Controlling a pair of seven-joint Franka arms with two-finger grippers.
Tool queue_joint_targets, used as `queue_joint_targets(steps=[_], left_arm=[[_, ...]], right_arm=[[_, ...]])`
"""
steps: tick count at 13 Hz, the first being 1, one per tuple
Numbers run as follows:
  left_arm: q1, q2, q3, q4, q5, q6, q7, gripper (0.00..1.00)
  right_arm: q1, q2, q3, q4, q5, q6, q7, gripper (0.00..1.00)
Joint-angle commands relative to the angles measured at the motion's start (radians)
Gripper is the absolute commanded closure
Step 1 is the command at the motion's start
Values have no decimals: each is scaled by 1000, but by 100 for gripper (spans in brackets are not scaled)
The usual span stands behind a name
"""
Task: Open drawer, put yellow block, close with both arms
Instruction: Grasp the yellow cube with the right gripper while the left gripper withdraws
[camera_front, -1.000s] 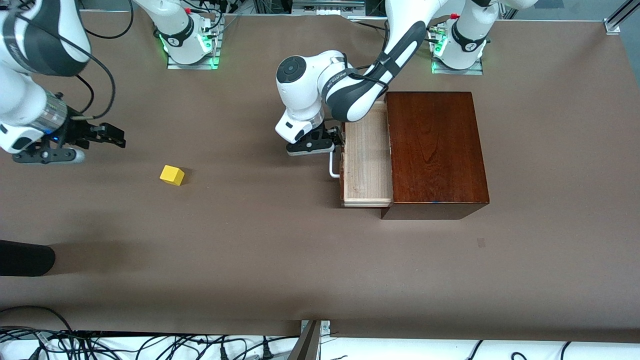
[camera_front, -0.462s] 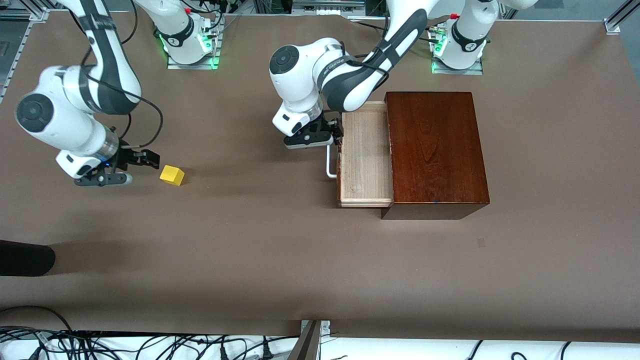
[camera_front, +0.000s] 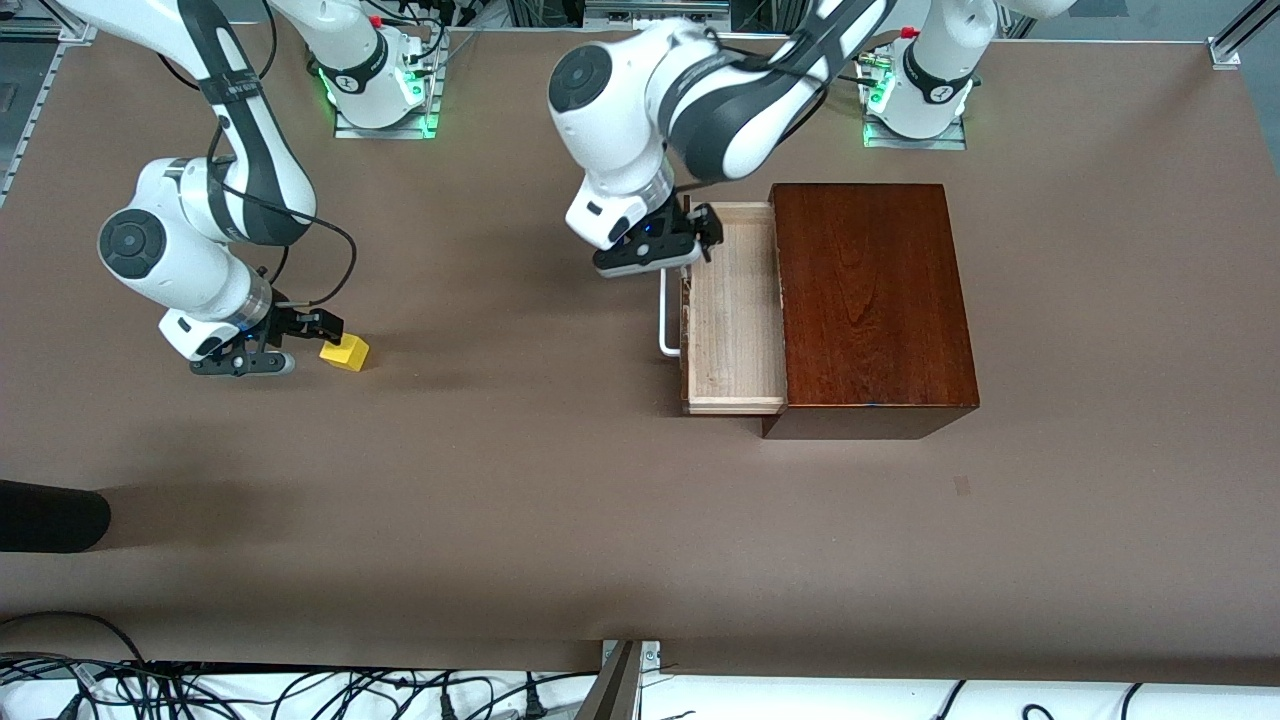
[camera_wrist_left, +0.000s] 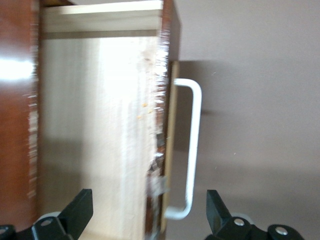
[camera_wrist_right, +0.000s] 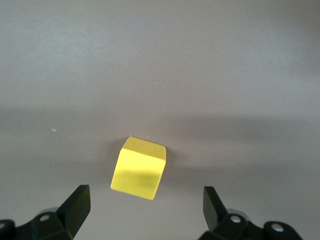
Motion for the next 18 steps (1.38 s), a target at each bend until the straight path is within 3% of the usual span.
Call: queue_joint_targets(steps=[1, 5, 13, 14, 15, 16, 17, 18], left_arm=[[73, -84, -15, -20, -72, -50, 102, 0], [244, -200, -15, -60, -141, -102, 322, 0], [495, -409, 35, -164, -222, -173, 638, 0], [495, -421, 70, -164, -227, -187, 670, 0], [495, -435, 101, -169, -244, -191, 710, 0], [495, -450, 141, -179, -248, -191, 751, 0], [496, -457, 170, -183, -265, -193, 793, 0], [496, -466, 202, -189, -270, -193, 824, 0]], right_arm=[[3, 37, 0, -10, -1, 62, 41, 0], [3, 85, 0, -56, -1, 173, 42, 0], [10, 134, 0, -67, -1, 225, 45, 3], [12, 134, 0, -67, -1, 225, 45, 18], [12, 134, 0, -67, 1, 223, 44, 54], [12, 134, 0, -67, -1, 225, 44, 80], [12, 133, 0, -67, 1, 223, 44, 89], [12, 133, 0, -67, -1, 223, 44, 89]])
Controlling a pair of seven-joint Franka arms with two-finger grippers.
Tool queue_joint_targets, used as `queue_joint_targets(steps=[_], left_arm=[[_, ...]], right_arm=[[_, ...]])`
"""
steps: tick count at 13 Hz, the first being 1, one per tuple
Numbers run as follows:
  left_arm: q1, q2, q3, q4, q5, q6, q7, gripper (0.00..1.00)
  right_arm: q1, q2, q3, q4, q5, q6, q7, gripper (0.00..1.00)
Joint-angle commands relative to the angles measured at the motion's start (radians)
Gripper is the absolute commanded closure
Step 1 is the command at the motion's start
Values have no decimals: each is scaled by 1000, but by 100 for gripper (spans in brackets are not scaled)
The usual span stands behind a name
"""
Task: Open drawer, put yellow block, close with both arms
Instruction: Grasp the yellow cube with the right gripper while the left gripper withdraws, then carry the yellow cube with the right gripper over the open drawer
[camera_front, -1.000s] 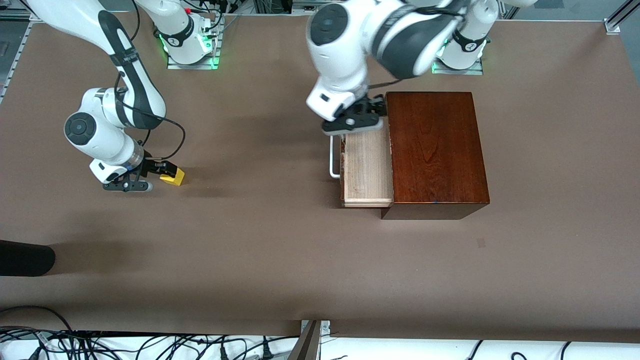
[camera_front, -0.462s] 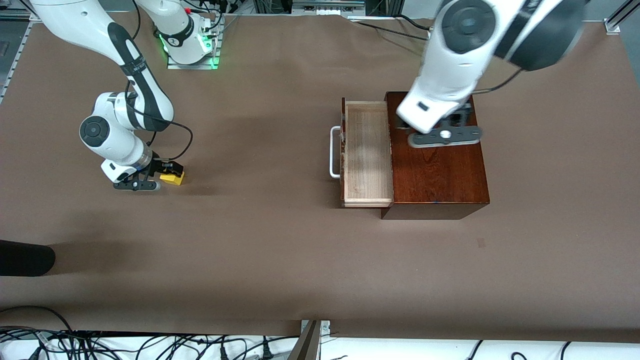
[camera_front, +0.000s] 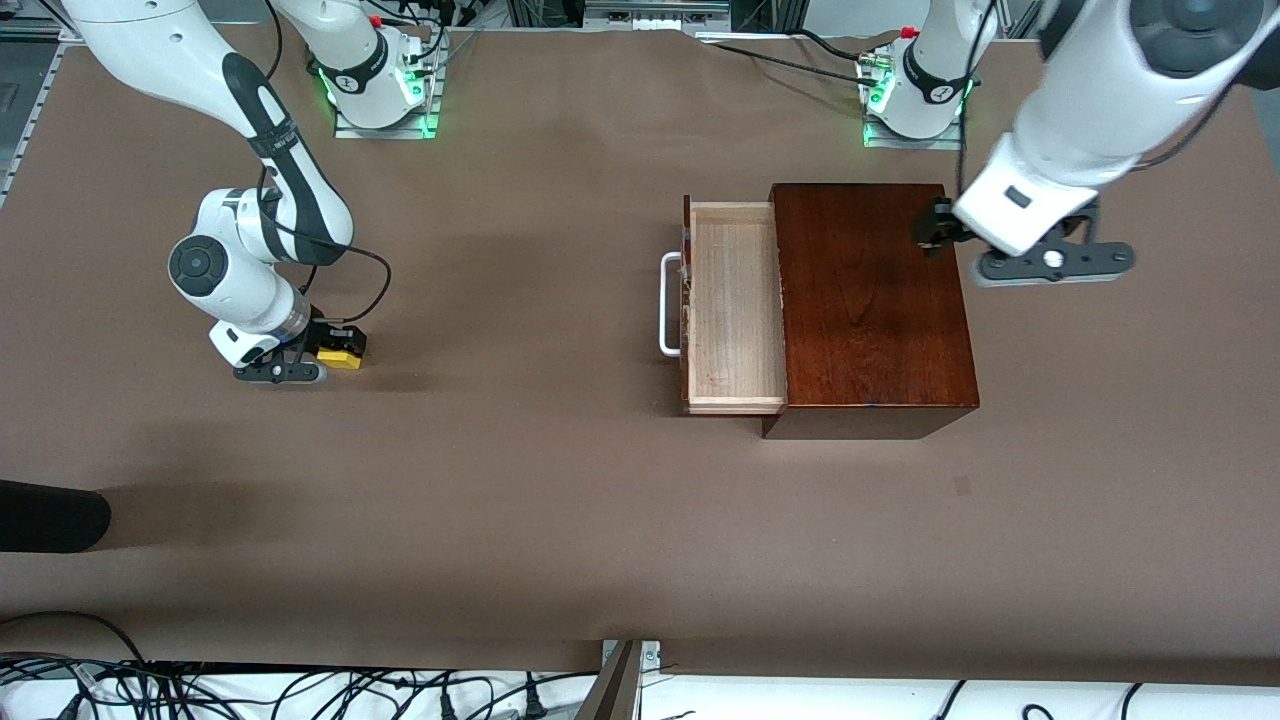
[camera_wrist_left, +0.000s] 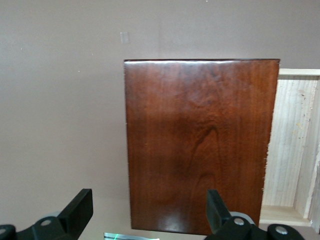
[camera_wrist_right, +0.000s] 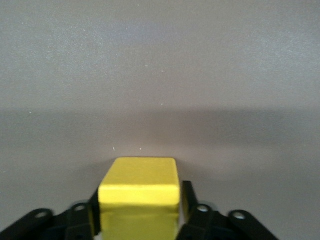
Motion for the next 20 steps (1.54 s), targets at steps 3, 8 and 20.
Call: queue_joint_targets(steps=[3, 8, 20], left_arm=[[1, -73, 93, -66, -34, -8, 94, 0], [35, -73, 93, -54, -47, -17, 94, 0], [142, -64, 95, -30, -74, 5, 157, 0]], right_arm=[[5, -9, -1, -9, -1, 13, 10, 89], [5, -115, -1, 66, -1, -212, 3, 88], [27, -193, 4, 767, 4, -1133, 53, 86]])
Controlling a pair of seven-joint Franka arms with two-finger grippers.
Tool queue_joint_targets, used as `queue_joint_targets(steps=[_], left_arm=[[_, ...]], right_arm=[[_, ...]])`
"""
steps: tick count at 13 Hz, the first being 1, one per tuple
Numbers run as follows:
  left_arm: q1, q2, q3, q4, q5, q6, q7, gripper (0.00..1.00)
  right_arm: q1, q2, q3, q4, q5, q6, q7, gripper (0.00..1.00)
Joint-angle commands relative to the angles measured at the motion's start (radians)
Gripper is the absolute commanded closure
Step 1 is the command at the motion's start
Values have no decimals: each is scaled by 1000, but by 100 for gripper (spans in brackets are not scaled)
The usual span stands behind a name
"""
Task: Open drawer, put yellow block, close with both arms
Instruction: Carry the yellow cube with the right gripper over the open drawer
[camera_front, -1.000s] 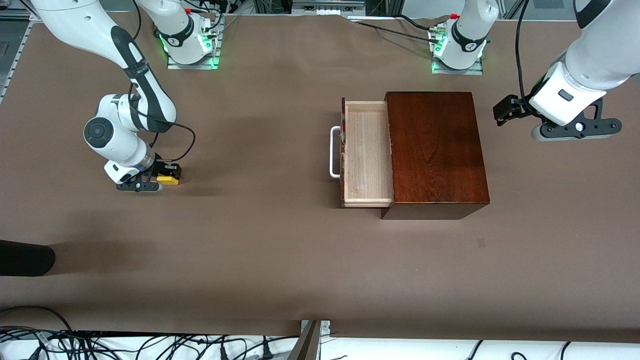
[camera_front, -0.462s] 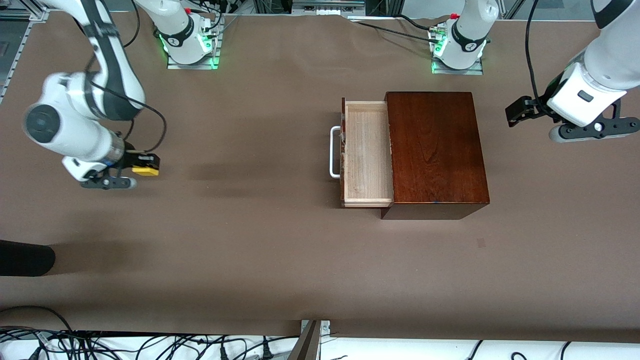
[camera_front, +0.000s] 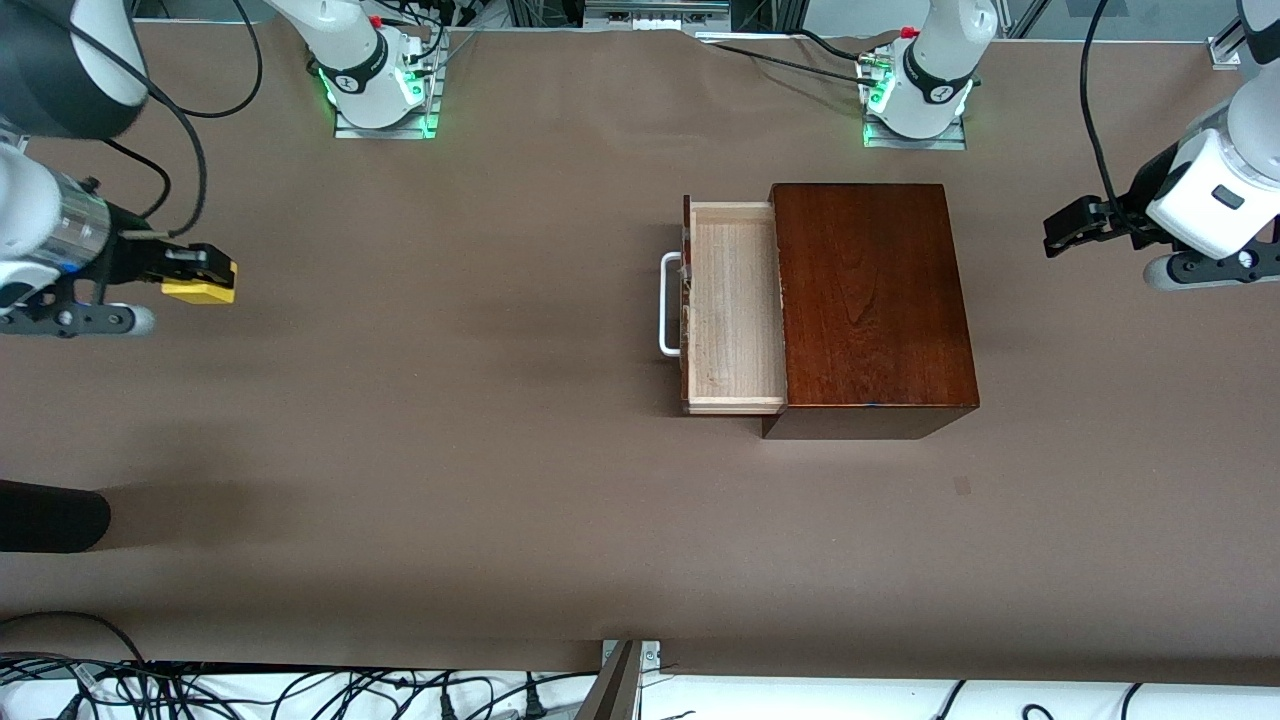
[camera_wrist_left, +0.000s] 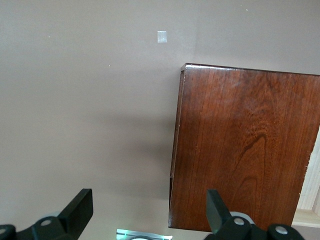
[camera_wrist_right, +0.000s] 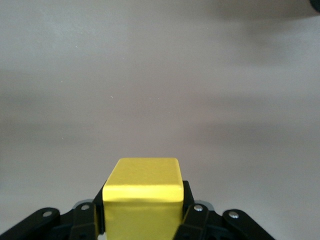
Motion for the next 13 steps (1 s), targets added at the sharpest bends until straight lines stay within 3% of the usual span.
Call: queue_joint_targets(steps=[1, 4, 6, 8, 11, 13], left_arm=[[26, -8, -4, 1, -28, 12, 26, 0], [26, -4, -7, 12, -28, 12, 26, 0], [26, -4, -10, 12, -28, 12, 26, 0], [26, -4, -10, 12, -26, 10, 26, 0], [26, -4, -10, 12, -25, 10, 26, 0], [26, -4, -10, 12, -25, 10, 26, 0]], right_arm=[[59, 38, 8, 51, 3, -36, 85, 86], [203, 40, 9, 52, 8, -33, 319, 86], [304, 50, 9, 57, 61, -12, 526, 86], [412, 108, 8, 132, 97, 5, 756, 85], [524, 260, 8, 339, 173, 34, 1124, 85], [601, 340, 8, 410, 181, 150, 1379, 83]])
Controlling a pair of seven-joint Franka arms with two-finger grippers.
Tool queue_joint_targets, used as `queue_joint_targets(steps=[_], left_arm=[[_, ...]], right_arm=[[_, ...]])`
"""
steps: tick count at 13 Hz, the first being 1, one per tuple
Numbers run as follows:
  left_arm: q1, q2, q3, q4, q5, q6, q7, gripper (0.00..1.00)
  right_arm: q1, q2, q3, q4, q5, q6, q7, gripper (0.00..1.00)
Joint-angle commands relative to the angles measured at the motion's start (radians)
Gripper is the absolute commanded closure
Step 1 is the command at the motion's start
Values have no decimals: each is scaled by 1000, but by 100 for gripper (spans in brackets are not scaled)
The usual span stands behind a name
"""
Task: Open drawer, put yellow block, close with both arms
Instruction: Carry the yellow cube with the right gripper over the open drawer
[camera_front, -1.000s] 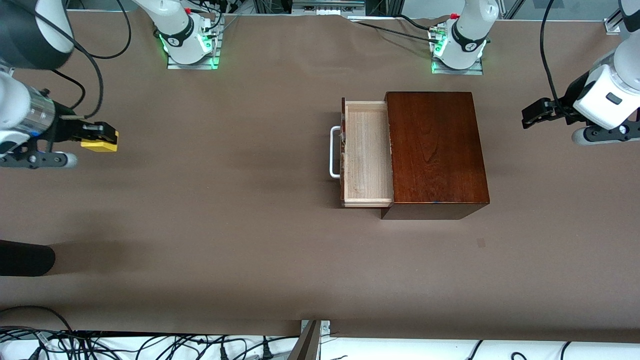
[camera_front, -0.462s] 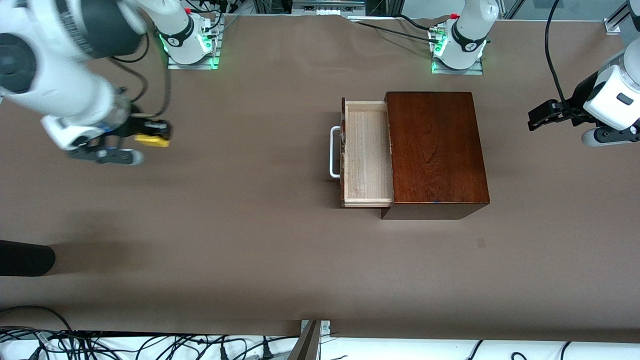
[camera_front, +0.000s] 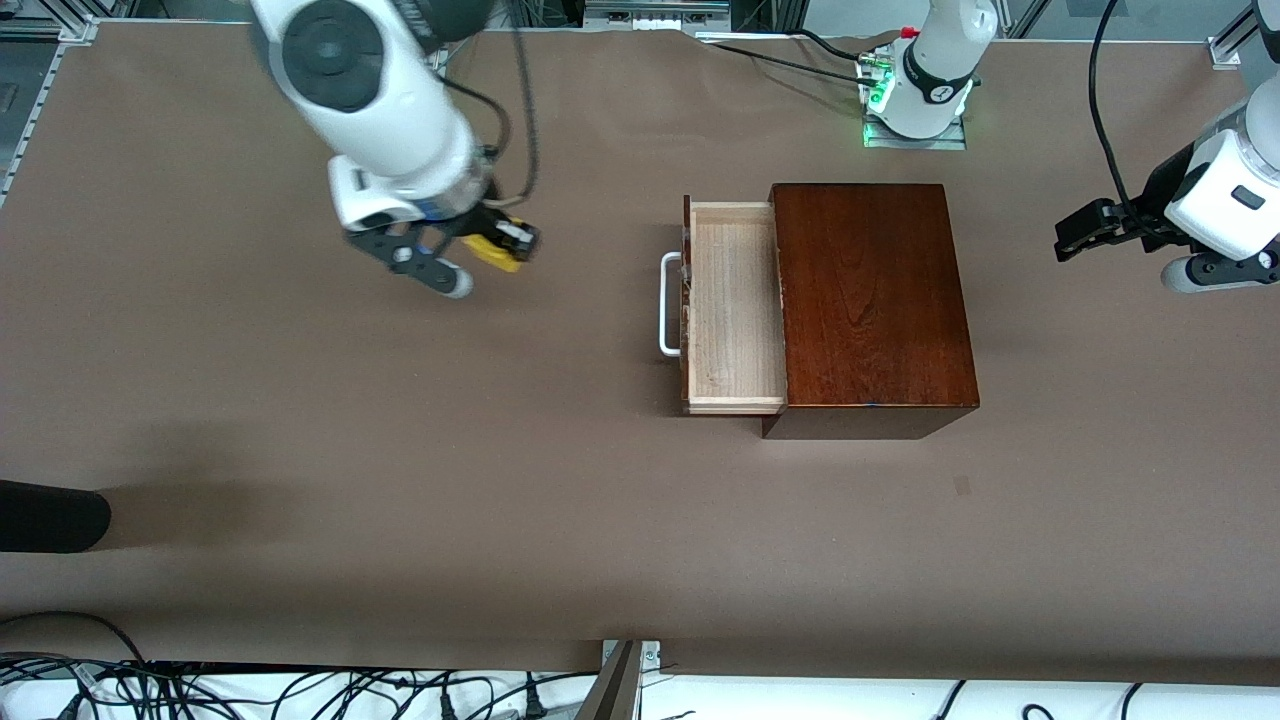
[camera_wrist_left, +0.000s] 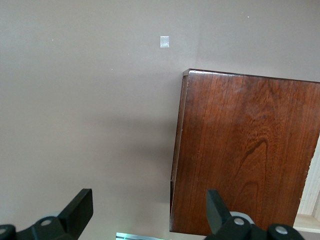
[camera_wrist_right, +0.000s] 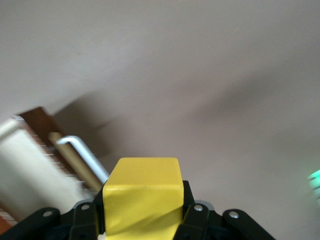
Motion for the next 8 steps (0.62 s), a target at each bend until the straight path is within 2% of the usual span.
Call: queue_joint_targets(steps=[1, 5, 8], left_arm=[[12, -4, -7, 9, -24, 1, 26, 0], [12, -4, -5, 9, -21, -1, 26, 0], [12, -2, -5, 6, -18, 1, 26, 0]], right_arm=[[94, 145, -15, 154, 17, 109, 320, 83], [192, 280, -26, 232, -5, 166, 643, 80], [220, 353, -21, 255, -19, 229, 885, 80]])
